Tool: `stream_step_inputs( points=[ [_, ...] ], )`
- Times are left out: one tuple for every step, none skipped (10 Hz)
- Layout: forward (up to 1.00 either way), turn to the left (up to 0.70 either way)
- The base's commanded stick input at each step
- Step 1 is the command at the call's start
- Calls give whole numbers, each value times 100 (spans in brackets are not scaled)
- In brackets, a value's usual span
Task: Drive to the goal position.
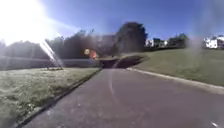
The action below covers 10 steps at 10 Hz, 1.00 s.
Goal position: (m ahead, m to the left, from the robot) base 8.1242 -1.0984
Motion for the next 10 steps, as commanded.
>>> stream_step_inputs(
  points=[
    [45,0],
    [45,0],
    [45,0],
    [45,0],
    [45,0],
    [45,13],
    [45,27],
    [45,27],
    [45,27],
    [45,27]
  ],
)
